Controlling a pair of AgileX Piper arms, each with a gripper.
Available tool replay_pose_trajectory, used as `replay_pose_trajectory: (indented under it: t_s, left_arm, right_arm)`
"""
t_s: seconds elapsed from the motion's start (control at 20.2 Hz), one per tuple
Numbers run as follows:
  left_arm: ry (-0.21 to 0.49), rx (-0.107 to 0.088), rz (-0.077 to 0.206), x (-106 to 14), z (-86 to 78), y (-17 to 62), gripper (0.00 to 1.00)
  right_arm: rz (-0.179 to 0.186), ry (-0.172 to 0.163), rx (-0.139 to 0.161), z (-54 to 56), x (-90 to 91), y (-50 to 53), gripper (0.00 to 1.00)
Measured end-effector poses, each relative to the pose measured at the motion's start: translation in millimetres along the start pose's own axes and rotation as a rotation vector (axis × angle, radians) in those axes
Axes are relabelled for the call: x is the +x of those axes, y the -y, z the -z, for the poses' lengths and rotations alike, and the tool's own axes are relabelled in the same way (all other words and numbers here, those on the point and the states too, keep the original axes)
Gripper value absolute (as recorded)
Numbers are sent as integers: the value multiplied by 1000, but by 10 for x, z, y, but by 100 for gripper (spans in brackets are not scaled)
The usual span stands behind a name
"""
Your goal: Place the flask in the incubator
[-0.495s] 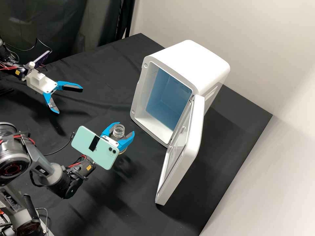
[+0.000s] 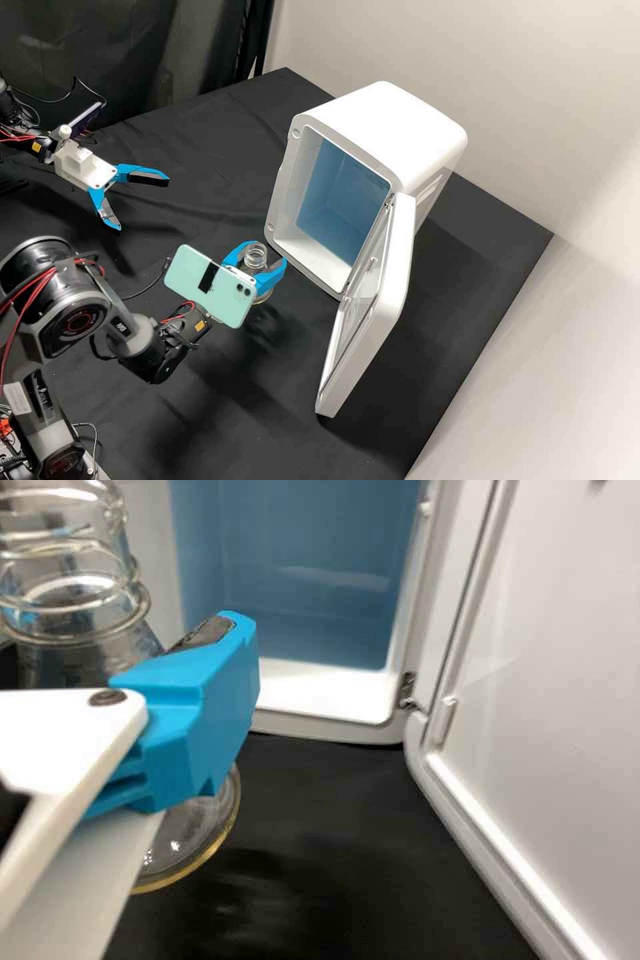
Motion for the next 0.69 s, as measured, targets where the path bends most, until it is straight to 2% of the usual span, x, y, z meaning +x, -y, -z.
replay_pose_trajectory:
  t_s: [0.2,0.3,0.5,0.59,0.69]
  left_arm:
    - [1,2,2,-4,4,1,100]
    - [0,-7,-2,-23,18,-12,100]
    - [1,-19,-10,-31,14,-32,100]
    - [6,-14,-10,-32,9,-34,100]
    - [11,-12,-8,-32,4,-33,100]
  right_arm:
    - [-38,16,7,-63,221,-58,0]
    - [-61,22,13,-87,325,-88,0]
    - [-89,10,0,-74,497,-123,0]
    - [-96,0,-10,-57,584,-122,0]
    - [-103,-7,-6,-45,663,-117,0]
